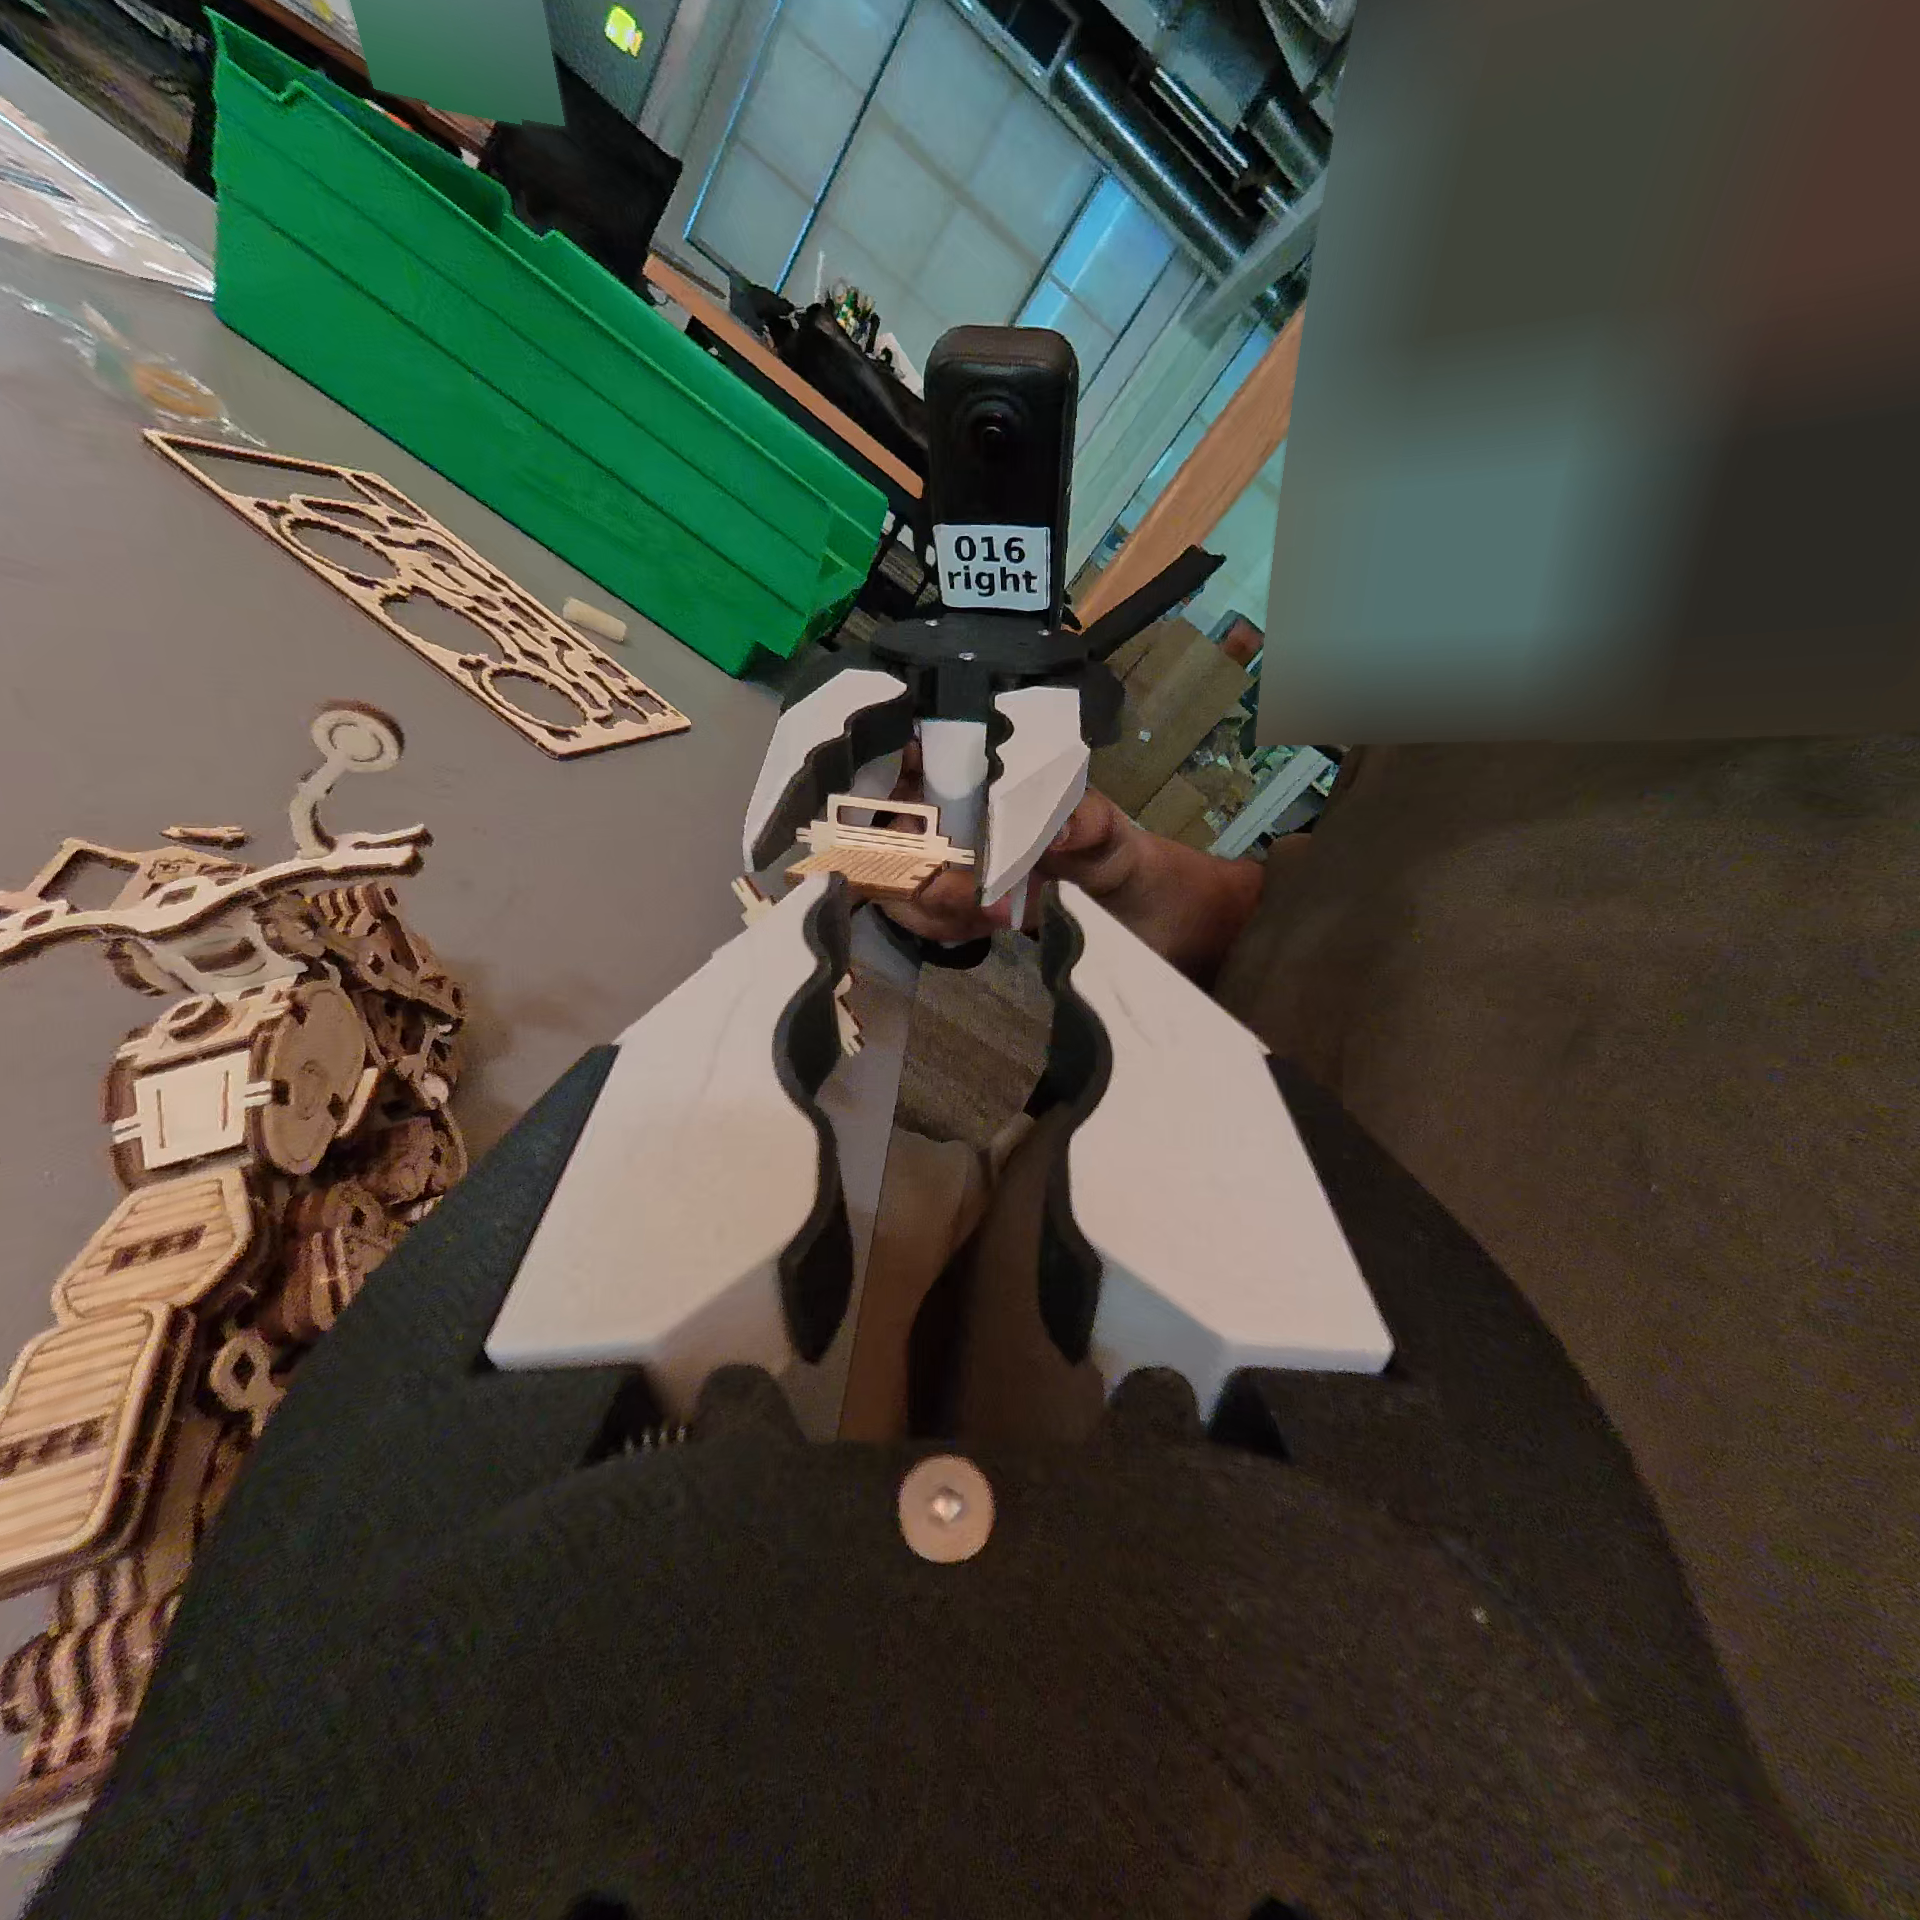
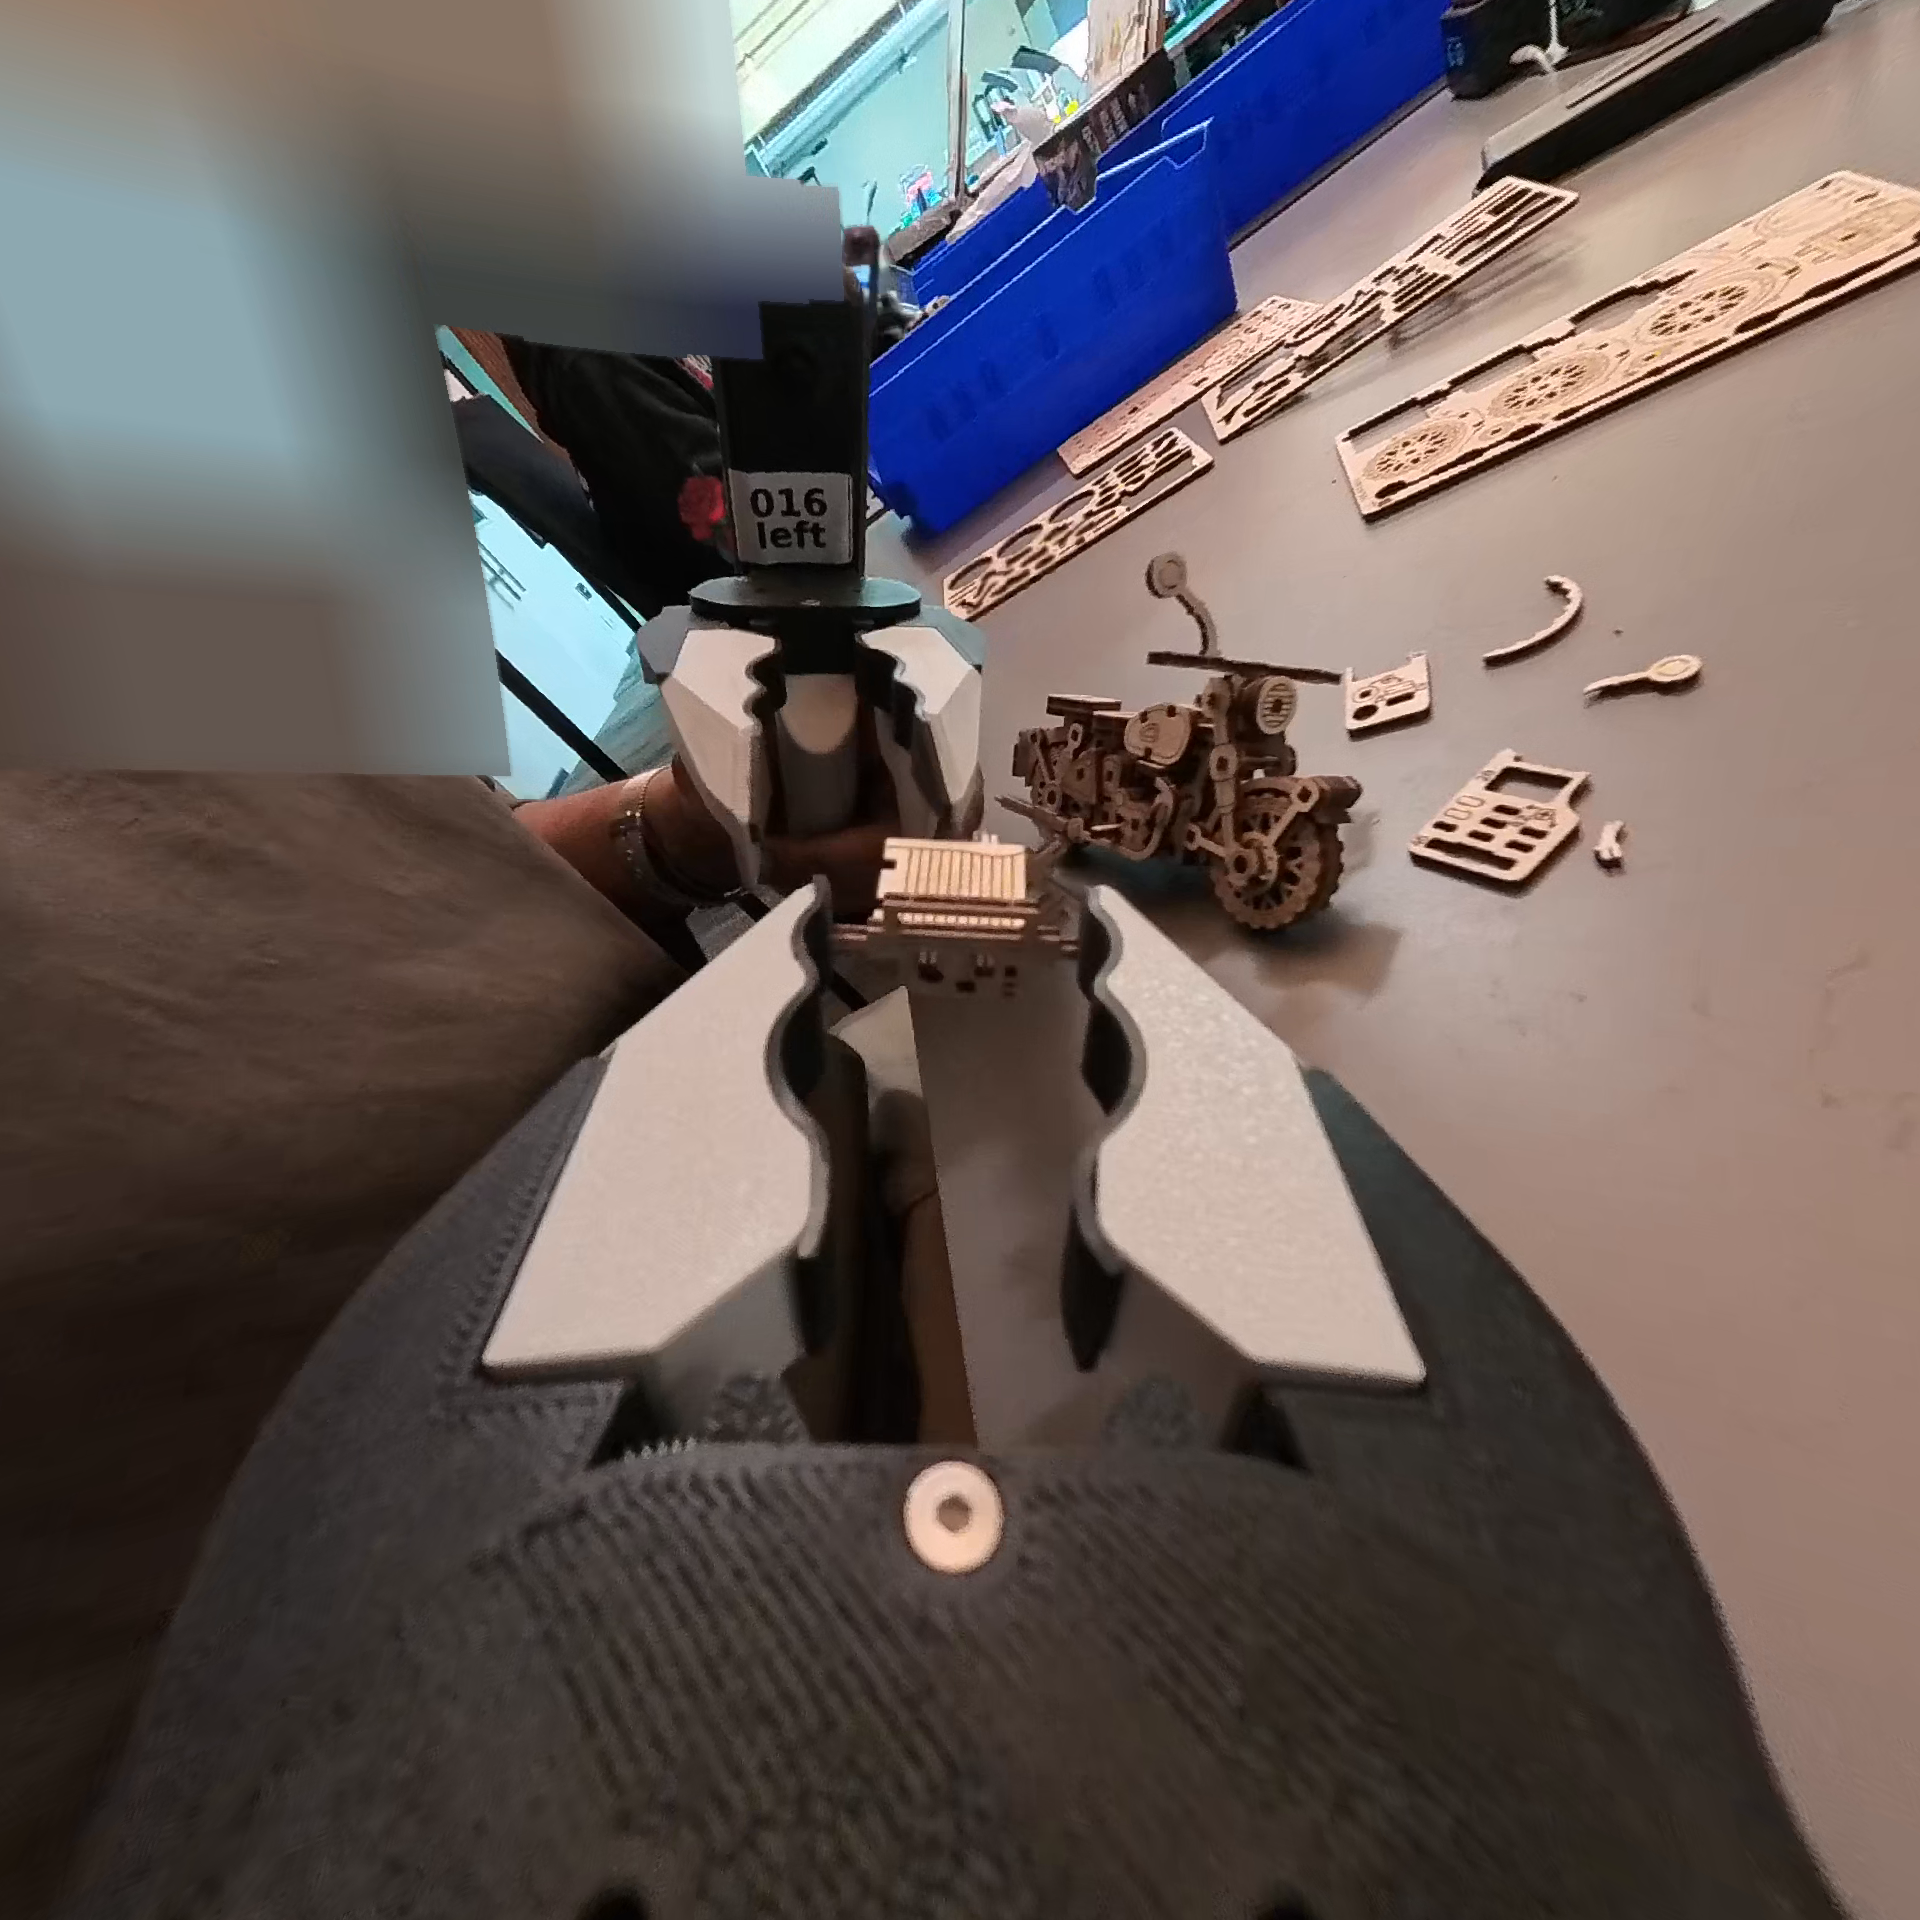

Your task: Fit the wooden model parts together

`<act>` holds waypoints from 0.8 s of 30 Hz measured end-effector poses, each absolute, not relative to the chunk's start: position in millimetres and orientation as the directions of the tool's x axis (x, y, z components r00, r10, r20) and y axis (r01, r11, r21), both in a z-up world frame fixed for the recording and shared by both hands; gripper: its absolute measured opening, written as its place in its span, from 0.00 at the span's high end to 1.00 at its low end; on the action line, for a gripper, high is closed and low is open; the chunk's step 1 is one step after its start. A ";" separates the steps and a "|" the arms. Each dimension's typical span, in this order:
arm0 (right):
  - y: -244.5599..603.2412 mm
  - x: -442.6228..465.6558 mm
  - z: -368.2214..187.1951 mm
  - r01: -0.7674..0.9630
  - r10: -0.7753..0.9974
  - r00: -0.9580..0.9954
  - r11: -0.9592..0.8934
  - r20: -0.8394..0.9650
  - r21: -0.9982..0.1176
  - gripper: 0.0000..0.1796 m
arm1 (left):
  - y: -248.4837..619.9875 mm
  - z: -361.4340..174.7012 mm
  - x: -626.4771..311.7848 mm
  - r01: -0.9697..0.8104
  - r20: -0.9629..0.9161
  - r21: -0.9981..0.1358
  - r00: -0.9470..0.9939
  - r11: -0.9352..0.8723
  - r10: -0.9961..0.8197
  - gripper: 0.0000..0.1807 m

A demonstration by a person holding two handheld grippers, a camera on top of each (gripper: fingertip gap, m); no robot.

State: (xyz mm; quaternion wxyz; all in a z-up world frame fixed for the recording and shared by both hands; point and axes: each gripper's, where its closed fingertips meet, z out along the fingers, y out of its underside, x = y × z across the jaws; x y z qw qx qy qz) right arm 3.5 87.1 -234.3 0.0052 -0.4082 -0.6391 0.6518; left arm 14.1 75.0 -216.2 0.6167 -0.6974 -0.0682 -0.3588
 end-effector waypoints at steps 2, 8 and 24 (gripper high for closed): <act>88.4 2.3 -234.4 0.517 0.529 -0.663 -0.190 -0.530 -0.835 0.74 | 74.6 -215.7 13.0 0.545 0.590 -0.807 0.729 -0.227 -0.346 0.81; 91.1 -0.3 -234.9 0.523 0.526 -0.652 -0.208 -0.545 -0.827 0.74 | 73.8 -213.8 9.1 0.554 0.592 -0.805 0.730 -0.212 -0.342 0.81; 91.4 0.0 -233.2 0.526 0.515 -0.651 -0.224 -0.558 -0.820 0.74 | 73.7 -211.9 8.2 0.570 0.604 -0.796 0.718 -0.204 -0.347 0.81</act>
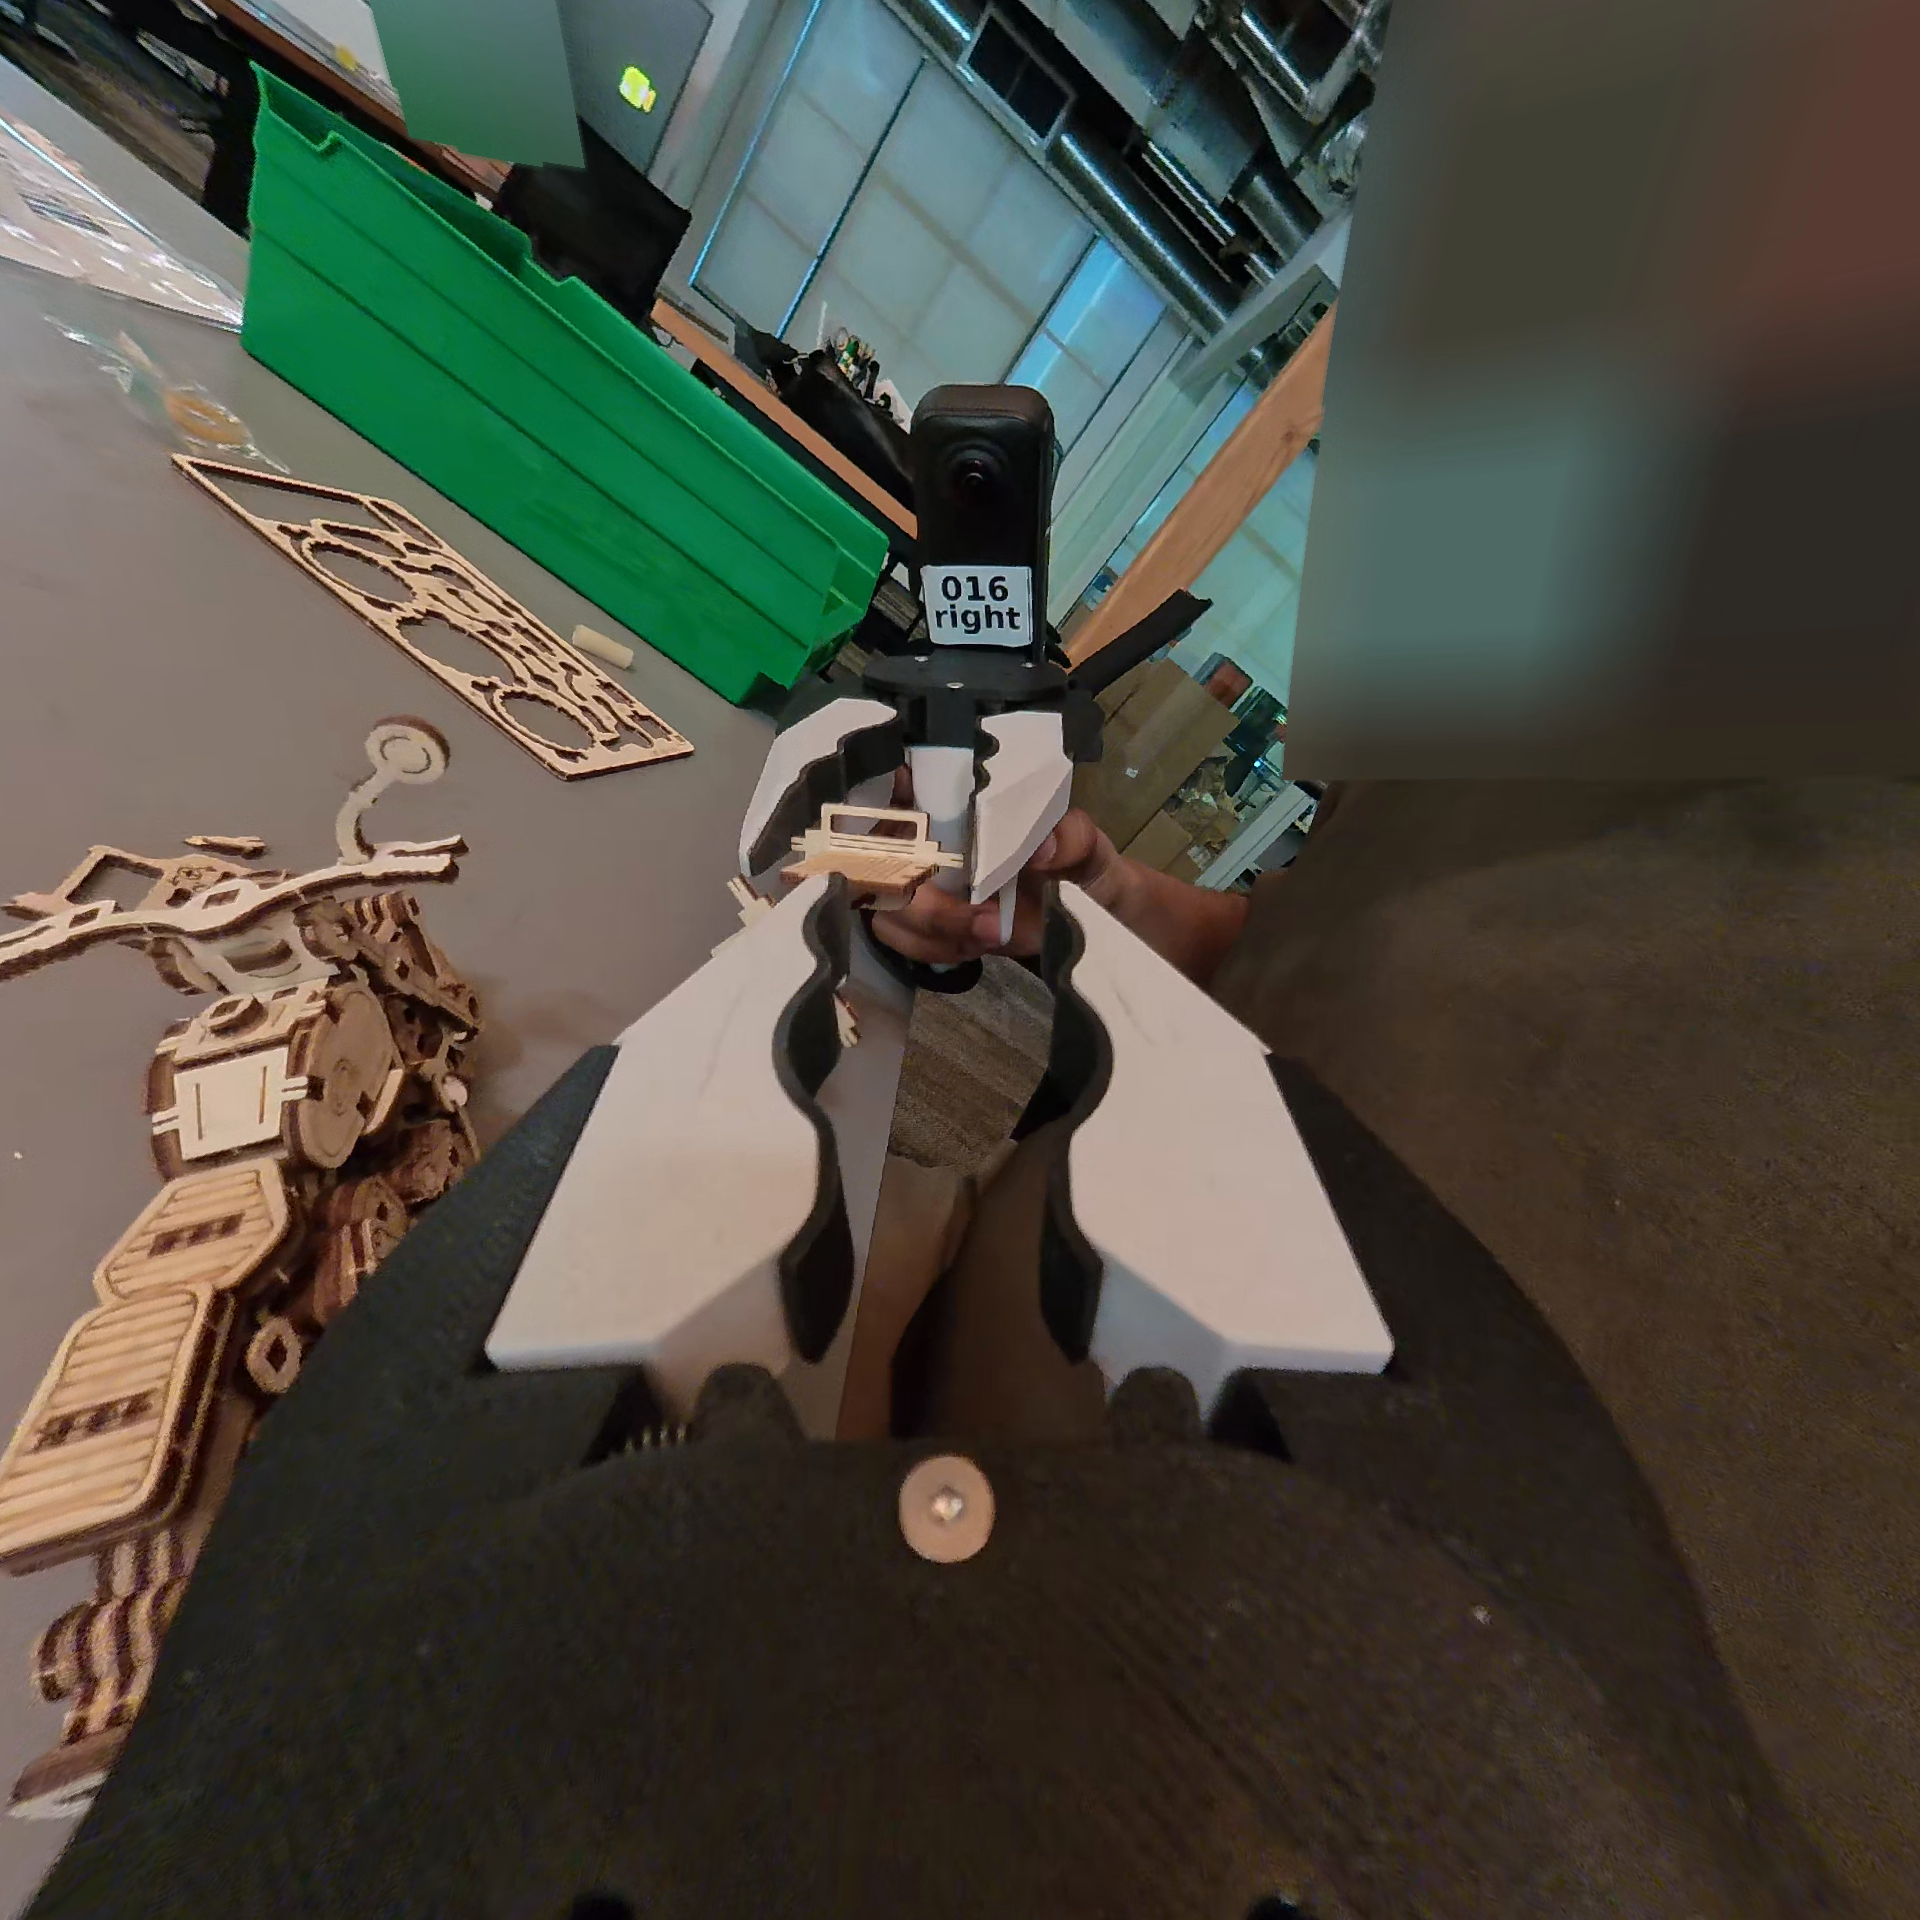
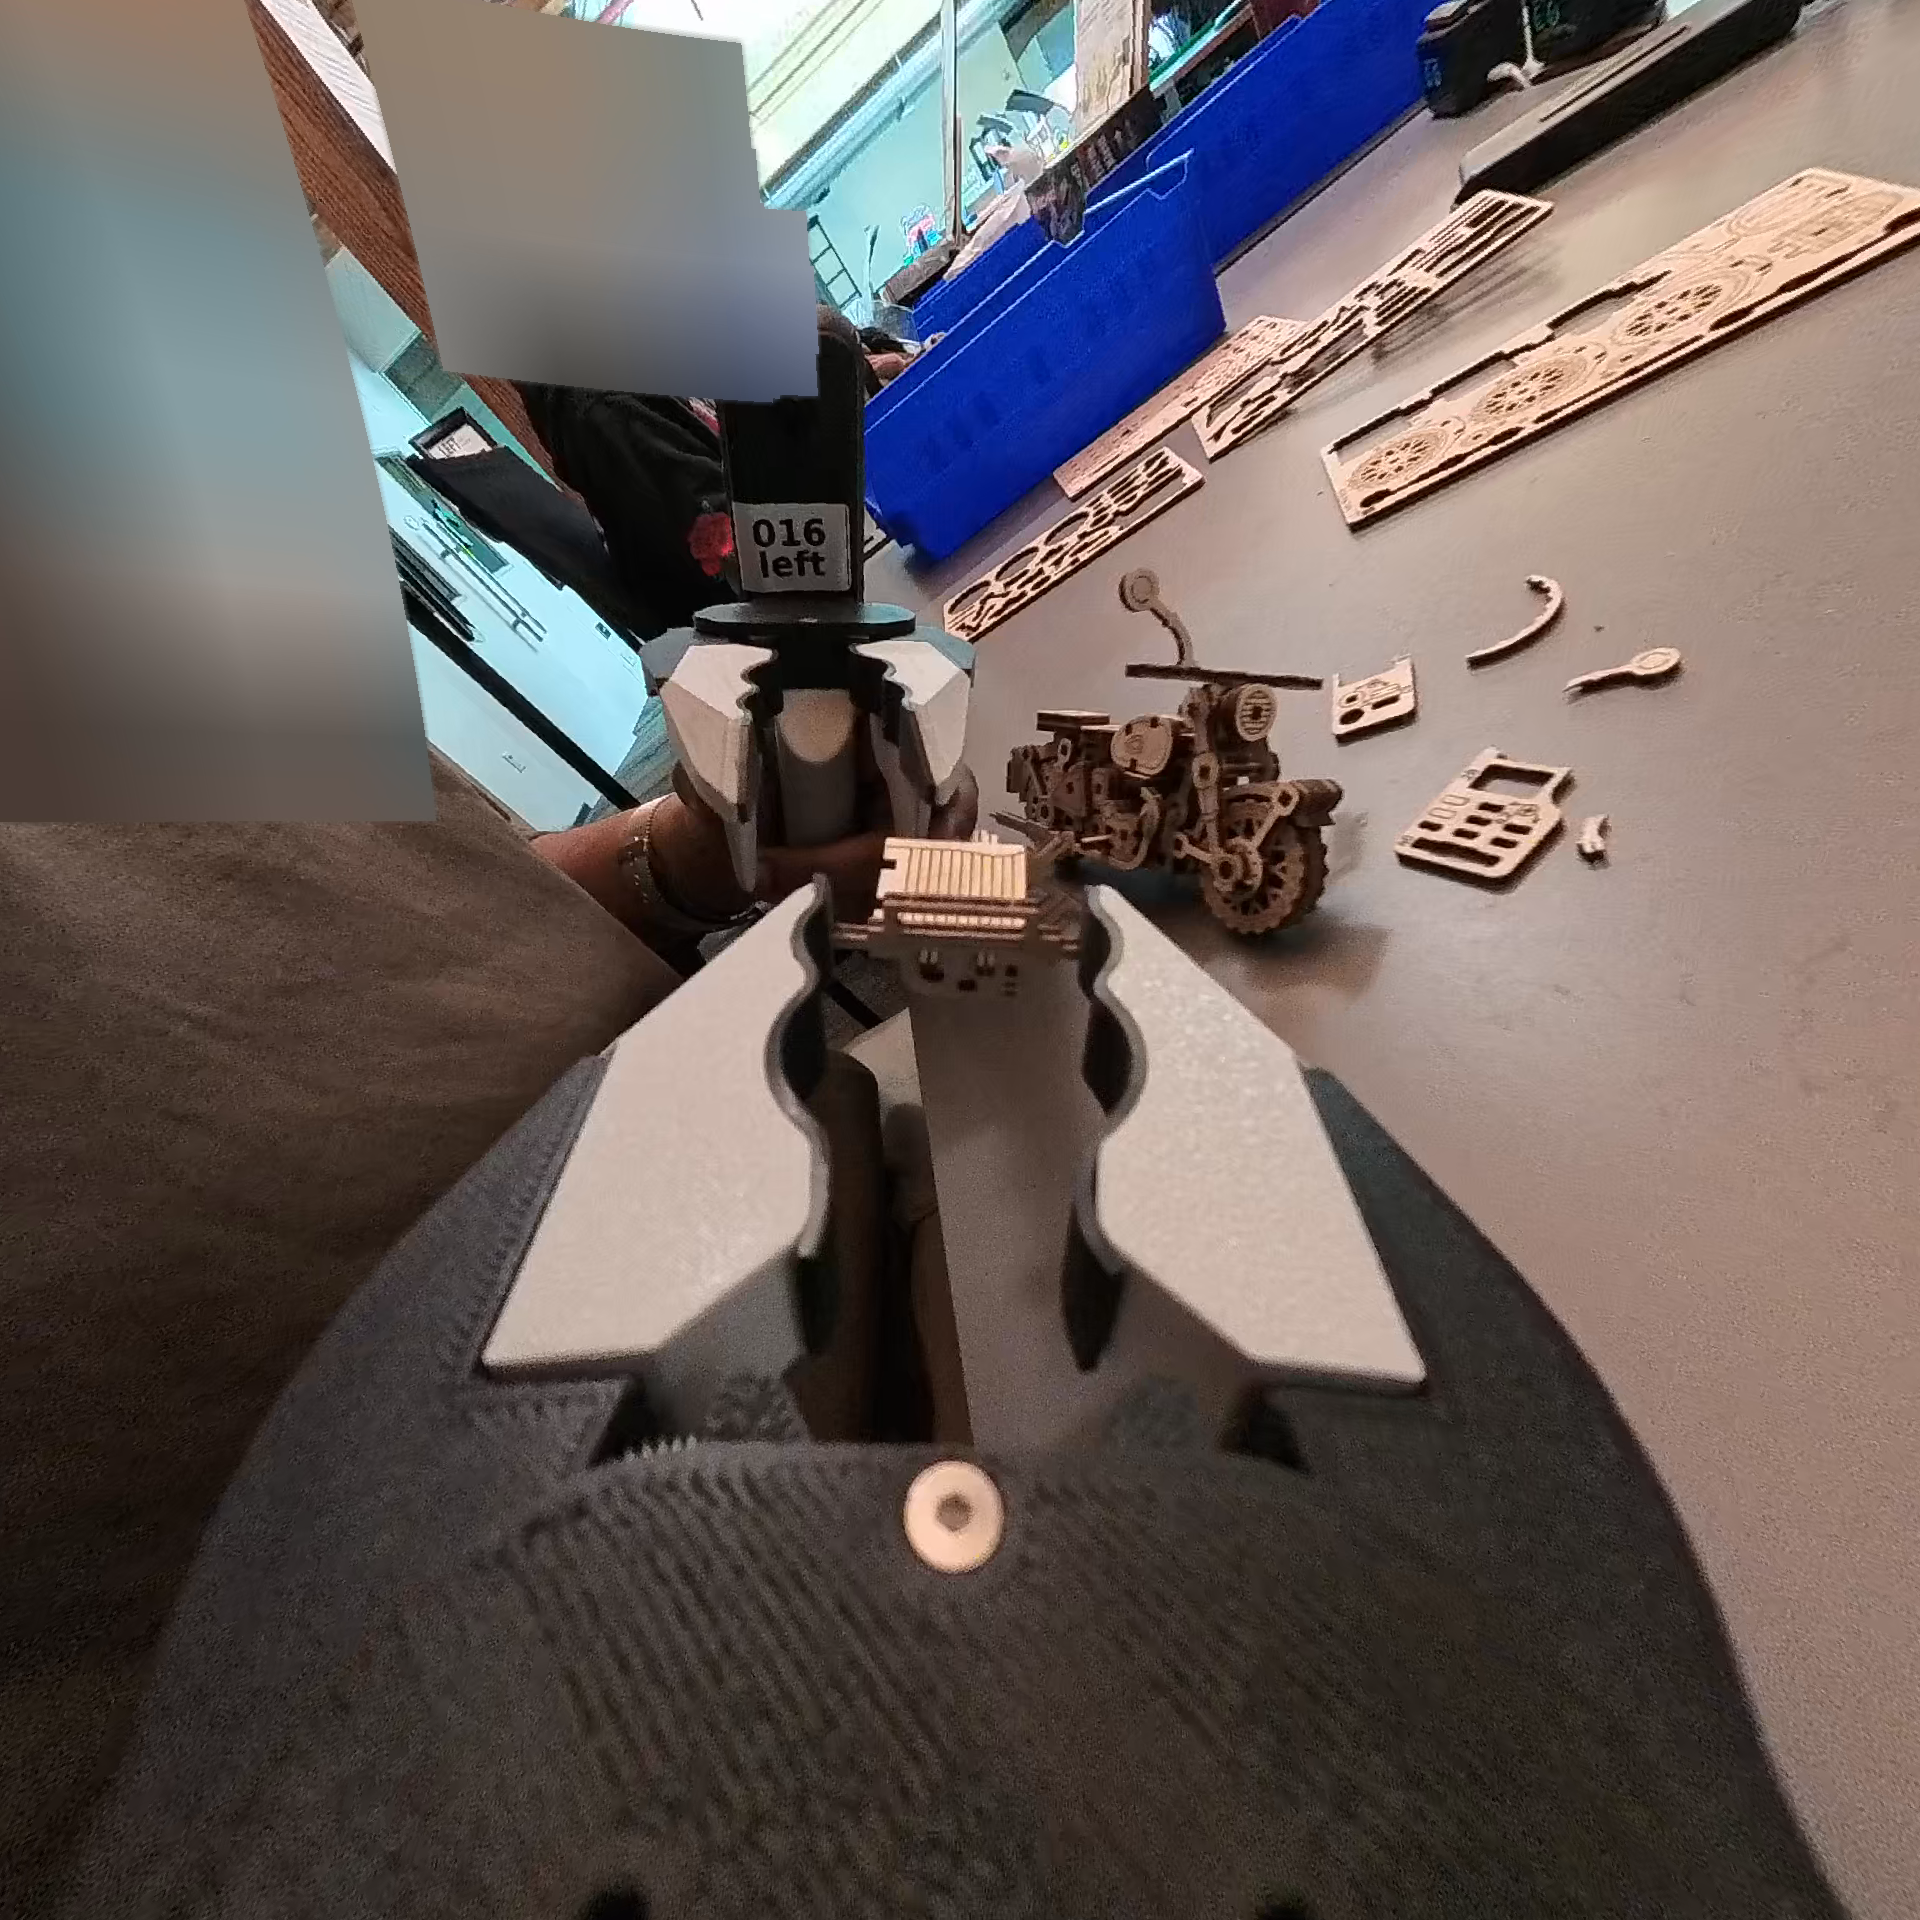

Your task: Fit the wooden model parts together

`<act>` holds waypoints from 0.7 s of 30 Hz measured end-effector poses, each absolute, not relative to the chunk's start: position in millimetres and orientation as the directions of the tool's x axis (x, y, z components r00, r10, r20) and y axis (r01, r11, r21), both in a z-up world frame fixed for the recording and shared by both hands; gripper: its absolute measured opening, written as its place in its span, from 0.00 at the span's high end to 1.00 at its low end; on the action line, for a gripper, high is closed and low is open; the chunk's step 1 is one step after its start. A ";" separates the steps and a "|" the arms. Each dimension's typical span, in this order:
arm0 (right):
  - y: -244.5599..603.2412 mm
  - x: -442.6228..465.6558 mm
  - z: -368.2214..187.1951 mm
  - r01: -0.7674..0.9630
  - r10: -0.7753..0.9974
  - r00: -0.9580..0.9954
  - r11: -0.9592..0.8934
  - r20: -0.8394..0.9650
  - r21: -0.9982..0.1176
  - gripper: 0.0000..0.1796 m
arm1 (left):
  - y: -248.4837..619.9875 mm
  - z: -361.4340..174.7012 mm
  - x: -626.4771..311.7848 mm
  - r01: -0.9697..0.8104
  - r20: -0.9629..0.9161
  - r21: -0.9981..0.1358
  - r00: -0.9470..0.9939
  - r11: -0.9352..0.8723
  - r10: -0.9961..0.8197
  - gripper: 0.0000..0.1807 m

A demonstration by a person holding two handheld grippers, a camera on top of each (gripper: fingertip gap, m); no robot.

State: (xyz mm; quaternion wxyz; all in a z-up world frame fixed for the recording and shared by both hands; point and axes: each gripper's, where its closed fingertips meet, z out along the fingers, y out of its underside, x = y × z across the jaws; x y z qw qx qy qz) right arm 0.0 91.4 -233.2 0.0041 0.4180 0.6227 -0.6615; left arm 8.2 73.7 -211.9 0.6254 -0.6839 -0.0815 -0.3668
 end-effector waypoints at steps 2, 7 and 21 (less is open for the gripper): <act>91.2 0.1 -233.2 0.526 0.515 -0.651 -0.224 -0.558 -0.821 0.74 | 73.8 -212.0 8.2 0.571 0.605 -0.795 0.717 -0.205 -0.348 0.81; 91.1 0.1 -232.9 0.527 0.513 -0.650 -0.227 -0.561 -0.819 0.74 | 73.4 -211.6 8.0 0.572 0.605 -0.794 0.716 -0.203 -0.348 0.81; 92.3 -0.7 -232.5 0.530 0.510 -0.644 -0.240 -0.570 -0.813 0.74 | 73.6 -212.1 5.7 0.579 0.610 -0.791 0.716 -0.200 -0.339 0.81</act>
